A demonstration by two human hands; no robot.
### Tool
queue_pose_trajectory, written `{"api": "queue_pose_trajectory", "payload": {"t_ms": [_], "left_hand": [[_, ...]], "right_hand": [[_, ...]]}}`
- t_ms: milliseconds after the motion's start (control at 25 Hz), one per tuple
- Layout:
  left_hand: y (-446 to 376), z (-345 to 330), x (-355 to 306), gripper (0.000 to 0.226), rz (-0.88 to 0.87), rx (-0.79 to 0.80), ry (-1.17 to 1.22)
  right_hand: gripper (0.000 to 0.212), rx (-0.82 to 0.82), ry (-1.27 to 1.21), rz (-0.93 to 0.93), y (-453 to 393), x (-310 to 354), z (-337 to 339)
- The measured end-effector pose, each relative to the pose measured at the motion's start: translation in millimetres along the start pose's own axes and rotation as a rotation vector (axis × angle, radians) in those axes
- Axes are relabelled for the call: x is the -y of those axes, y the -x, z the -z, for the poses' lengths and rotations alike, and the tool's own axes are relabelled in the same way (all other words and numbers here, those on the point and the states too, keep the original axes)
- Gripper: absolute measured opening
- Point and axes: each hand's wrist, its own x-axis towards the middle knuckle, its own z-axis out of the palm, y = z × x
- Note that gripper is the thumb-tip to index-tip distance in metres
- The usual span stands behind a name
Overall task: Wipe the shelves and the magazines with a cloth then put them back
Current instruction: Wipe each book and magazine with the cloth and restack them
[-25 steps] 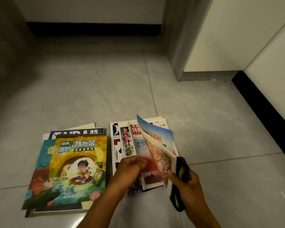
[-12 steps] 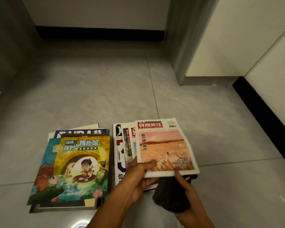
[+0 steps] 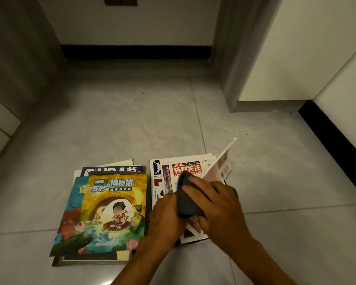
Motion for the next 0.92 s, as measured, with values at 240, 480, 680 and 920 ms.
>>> {"api": "queue_pose_trajectory", "payload": {"t_ms": [240, 480, 680, 920], "left_hand": [[13, 8, 9, 0.036, -0.301, -0.087, 0.242], [13, -7, 27, 0.033, -0.249, -0.100, 0.312], [15, -8, 24, 0.040, -0.333, -0.091, 0.281], [4, -4, 8, 0.033, -0.224, -0.014, 0.273]], "right_hand": [[0.043, -0.061, 0.199, -0.206, -42, -67, 13], [0.050, -0.016, 0.232, 0.103, -1, -8, -20], [0.037, -0.078, 0.356, -0.195, -48, -97, 18], [0.038, 0.033, 0.241, -0.114, -11, -25, -13]]}}
